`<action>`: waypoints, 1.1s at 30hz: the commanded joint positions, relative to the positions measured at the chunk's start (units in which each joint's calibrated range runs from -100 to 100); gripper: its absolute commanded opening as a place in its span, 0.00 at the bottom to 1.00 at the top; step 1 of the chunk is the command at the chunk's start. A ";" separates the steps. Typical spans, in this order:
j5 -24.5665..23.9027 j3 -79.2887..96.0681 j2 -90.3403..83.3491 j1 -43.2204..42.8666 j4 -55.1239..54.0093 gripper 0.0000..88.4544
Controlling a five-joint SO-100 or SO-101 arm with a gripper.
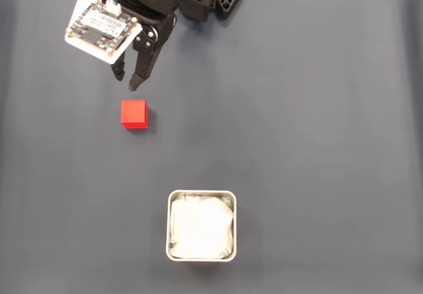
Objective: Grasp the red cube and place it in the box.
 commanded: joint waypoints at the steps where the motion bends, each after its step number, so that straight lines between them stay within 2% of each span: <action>1: 0.29 0.35 0.48 0.83 -2.33 0.09; 19: 0.83 8.11 5.16 3.81 -13.56 0.22; 33: 3.42 19.79 4.04 6.01 -23.40 0.28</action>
